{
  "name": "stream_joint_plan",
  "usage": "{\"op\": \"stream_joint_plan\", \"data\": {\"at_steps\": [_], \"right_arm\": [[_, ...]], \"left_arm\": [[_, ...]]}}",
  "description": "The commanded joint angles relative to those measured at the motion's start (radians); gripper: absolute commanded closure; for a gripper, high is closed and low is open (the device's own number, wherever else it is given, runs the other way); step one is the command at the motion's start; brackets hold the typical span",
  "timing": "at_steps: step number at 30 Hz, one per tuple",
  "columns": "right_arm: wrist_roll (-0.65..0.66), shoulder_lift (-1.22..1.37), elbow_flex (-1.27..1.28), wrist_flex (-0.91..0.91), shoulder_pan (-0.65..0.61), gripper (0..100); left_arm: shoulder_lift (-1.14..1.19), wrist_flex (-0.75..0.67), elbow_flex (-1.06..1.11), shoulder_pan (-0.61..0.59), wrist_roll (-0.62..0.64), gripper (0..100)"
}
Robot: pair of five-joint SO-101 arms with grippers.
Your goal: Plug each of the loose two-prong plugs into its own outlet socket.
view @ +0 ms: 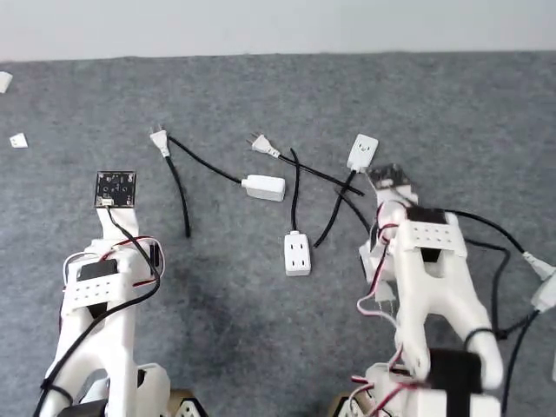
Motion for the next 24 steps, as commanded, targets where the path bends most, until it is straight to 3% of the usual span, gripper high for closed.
{"op": "stream_joint_plan", "data": {"at_steps": [1, 9, 15, 19, 24], "right_arm": [[-0.029, -0.185, -0.124, 0.128, -0.087, 99.1], [-0.117, -0.406, -0.422, 0.331, -0.532, 99.1], [-0.054, -0.407, -0.387, 0.17, -0.783, 99.1], [-0.054, -0.389, -0.308, -0.015, -0.855, 99.1], [-0.057, -0.289, -0.239, -0.154, -0.854, 99.1]], "left_arm": [[-0.005, 0.015, -0.051, -0.005, -0.005, 89], [0.0, 0.034, -0.059, 0.002, -0.005, 89], [0.206, 0.132, -0.22, 0.0, -0.018, 89], [0.307, 0.261, -0.329, 0.005, -0.155, 90], [0.199, 0.267, -0.226, 0.058, -0.316, 90]]}}
